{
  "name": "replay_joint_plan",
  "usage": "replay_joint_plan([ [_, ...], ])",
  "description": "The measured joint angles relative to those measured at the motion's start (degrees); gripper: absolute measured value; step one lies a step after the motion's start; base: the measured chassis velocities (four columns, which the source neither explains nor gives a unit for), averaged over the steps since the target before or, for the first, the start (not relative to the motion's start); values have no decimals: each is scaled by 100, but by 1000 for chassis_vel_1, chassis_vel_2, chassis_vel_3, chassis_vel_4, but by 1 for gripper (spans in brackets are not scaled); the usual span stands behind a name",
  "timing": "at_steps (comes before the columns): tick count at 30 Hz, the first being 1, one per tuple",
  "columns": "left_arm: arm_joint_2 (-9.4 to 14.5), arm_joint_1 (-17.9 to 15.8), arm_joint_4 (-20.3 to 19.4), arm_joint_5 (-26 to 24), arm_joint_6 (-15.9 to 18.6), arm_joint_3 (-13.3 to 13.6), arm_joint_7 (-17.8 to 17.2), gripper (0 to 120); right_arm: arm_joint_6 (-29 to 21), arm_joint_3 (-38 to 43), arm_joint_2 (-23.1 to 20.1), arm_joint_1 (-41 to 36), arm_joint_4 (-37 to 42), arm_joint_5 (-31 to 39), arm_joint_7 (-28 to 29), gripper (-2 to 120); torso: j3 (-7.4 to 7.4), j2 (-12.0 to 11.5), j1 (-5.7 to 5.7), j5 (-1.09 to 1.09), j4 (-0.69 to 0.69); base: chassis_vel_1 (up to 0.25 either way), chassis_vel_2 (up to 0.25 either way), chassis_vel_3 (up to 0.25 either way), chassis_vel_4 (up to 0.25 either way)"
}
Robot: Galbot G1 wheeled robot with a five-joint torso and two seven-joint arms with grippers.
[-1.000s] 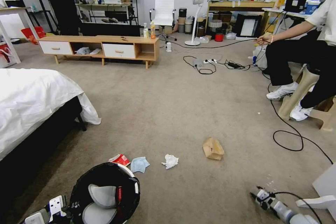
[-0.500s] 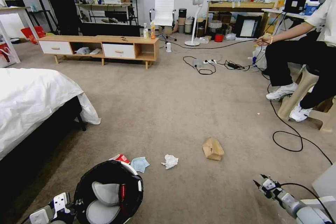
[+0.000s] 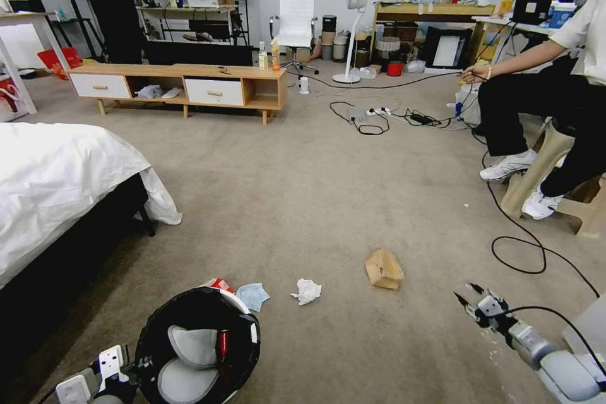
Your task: Pick up the trash bin and place the garbage on the floor into it.
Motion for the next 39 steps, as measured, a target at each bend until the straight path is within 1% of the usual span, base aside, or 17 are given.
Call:
replay_joint_plan([
  [1, 0, 0, 0, 0, 0, 0, 0, 2, 0, 0, 0, 0, 0, 0, 0, 41, 0, 0, 0, 0, 0, 0, 0, 0, 0],
  [3, 9, -10, -12, -4, 12, 9, 0, 2, -80, 21, -139, -77, 494, 179, 47, 41, 0, 0, 0, -2, 3, 0, 0, 0, 0],
  [5, 12, -10, -17, -4, 15, 13, 0, 2, -111, 27, -186, -105, 647, 246, 66, 41, 0, 0, 0, -1, 4, 0, 0, 0, 0],
  [7, 18, -11, -32, -2, 21, 37, -1, 2, -214, 57, -316, -157, 1081, 442, 122, 41, 0, 1, 0, -1, 1, 0, 0, 0, 0],
  [8, 18, -11, -32, -2, 21, 37, -1, 2, -214, 57, -316, -157, 1081, 442, 122, 41, 0, 1, 0, -1, 1, 0, 0, 0, 0],
  [11, 18, -11, -55, -1, 27, 60, -1, 2, -297, 85, -433, -158, 1451, 603, 165, 41, 0, 0, 0, 0, 2, 0, 0, 0, 0],
  [13, 18, -23, -62, 6, 28, 85, -2, 2, -411, 91, -578, -158, 1903, 799, 221, 41, 0, 1, 0, -2, 2, 0, 0, 0, 0],
  [14, 18, -23, -62, 6, 28, 85, -2, 2, -411, 91, -578, -158, 1903, 799, 221, 41, 0, 1, 0, -2, 2, 0, 0, 0, 0],
  [17, 14, -35, -66, 25, 29, 116, -2, 2, -581, 56, -712, -154, 2490, 1030, 330, 41, 0, 1, 0, -1, 2, 0, 0, 0, 0],
  [20, 13, -35, -68, 34, 29, 133, -2, 2, -647, 13, -756, -135, 2741, 1150, 385, 41, 0, 1, -1, -1, 2, 0, 0, 0, 0],
  [21, 15, -39, -71, 45, 29, 150, -2, 2, -737, -71, -800, -85, 3025, 1295, 444, 41, 0, 1, 0, -2, 2, 0, 0, 0, 0],
  [25, 25, -43, -84, 58, 31, 172, -2, 2, -805, -269, -801, 89, 3259, 1475, 538, 41, 0, 1, 0, -2, 2, 0, 0, 0, 0],
  [28, 35, -47, -91, 64, 35, 189, -2, 2, -853, -535, -742, 327, 3375, 1717, 675, 41, 0, 2, 0, -1, 2, 0, 0, 0, 0],
  [30, 55, -54, -101, 66, 43, 204, -2, 2, -932, -875, -667, 585, 3523, 2071, 850, 41, 0, 1, 0, -1, 3, 0, 0, 0, 0],
  [34, 71, -60, -115, 66, 50, 217, -2, 2, -993, -1127, -618, 795, 3664, 2325, 961, 41, 0, 2, -1, -1, 3, 0, 0, 0, 0],
  [36, 82, -67, -118, 67, 55, 232, -1, 2, -1115, -1434, -503, 1053, 3869, 2583, 1107, 41, 0, 1, 0, -2, 2, 0, 0, 0, 0],
  [39, 84, -71, -118, 70, 58, 251, -2, 2, -1222, -1647, -400, 1235, 4005, 2721, 1205, 41, 0, 1, -1, -2, 3, 0, 0, 0, 0],
])
